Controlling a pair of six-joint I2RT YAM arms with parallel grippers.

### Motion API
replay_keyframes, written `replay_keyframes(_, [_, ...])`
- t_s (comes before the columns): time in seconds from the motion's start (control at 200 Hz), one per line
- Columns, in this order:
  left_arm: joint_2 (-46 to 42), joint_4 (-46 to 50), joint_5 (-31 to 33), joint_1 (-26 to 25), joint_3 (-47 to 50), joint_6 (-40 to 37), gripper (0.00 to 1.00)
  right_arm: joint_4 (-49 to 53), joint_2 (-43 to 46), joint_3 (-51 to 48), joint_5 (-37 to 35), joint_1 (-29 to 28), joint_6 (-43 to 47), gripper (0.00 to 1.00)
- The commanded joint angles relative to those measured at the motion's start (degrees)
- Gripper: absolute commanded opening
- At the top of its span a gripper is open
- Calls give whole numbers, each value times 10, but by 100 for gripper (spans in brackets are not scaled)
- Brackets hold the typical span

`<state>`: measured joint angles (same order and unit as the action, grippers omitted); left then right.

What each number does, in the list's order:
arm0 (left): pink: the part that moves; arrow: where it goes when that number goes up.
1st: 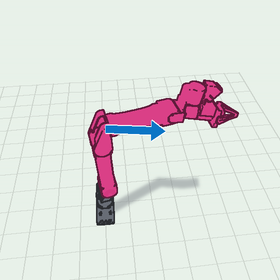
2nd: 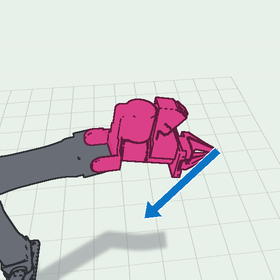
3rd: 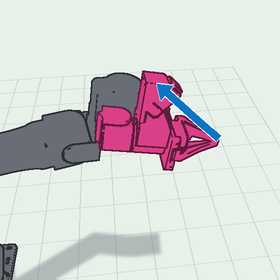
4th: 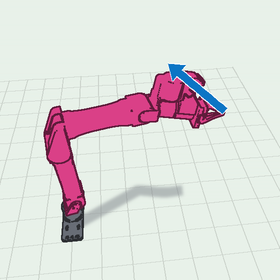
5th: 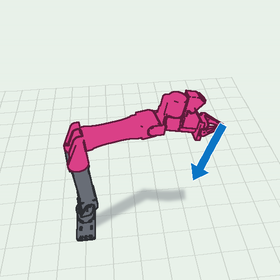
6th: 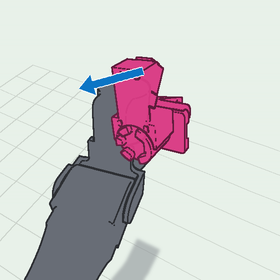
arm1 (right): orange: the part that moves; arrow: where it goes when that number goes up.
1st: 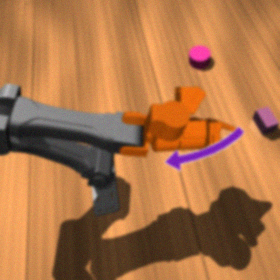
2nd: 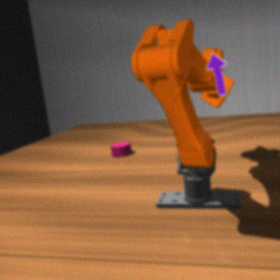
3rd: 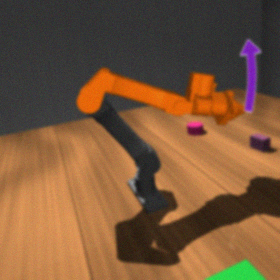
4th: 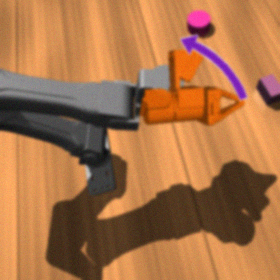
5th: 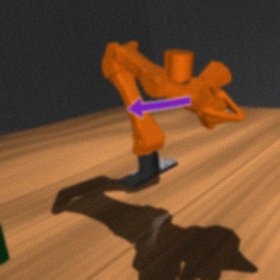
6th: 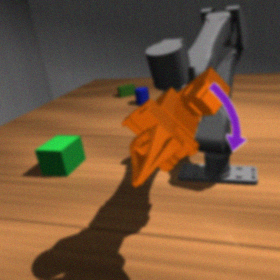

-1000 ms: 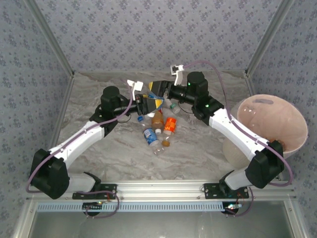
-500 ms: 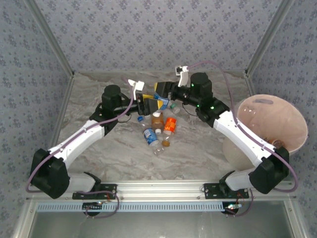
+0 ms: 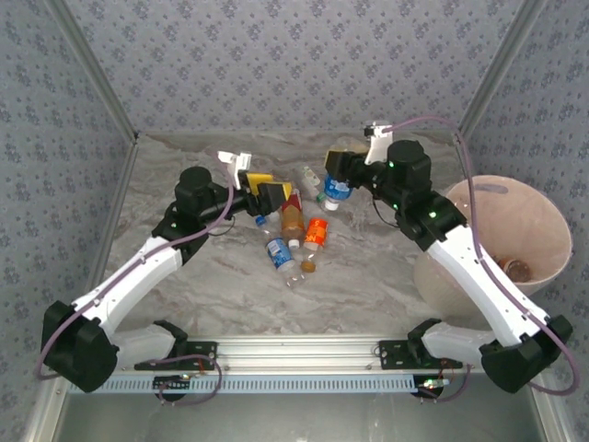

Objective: Put the plastic bottles in the bin

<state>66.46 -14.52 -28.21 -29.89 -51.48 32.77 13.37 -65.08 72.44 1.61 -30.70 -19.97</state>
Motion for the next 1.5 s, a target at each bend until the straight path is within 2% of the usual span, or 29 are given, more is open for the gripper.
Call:
replay_keyframes(0.0, [-19, 7, 88, 8, 15, -4, 98, 21, 42, 4, -46, 8, 44, 49])
replay_keyframes(0.165, [-13, 0, 108, 24, 26, 23, 98, 52, 80, 4, -74, 22, 78, 50])
replay_keyframes(0.48, [23, 31, 182, 33, 26, 52, 98, 142, 142, 55, -189, 53, 158, 49])
replay_keyframes(0.709, [52, 27, 182, 40, 24, 76, 98, 207, 161, 89, -291, 95, 197, 50])
replay_keyframes(1.014, [71, 31, 181, 44, 15, 85, 98, 274, 171, 105, -386, 194, 209, 49])
replay_keyframes(1.214, [88, 46, 177, 50, 1, 88, 98, 328, 166, 99, -447, 220, 206, 48])
replay_keyframes(1.399, [109, 55, 161, 61, -21, 102, 98, 392, 164, 89, -457, 235, 179, 50])
replay_keyframes(1.494, [127, 61, 141, 65, -40, 107, 98, 417, 163, 75, -440, 256, 167, 50])
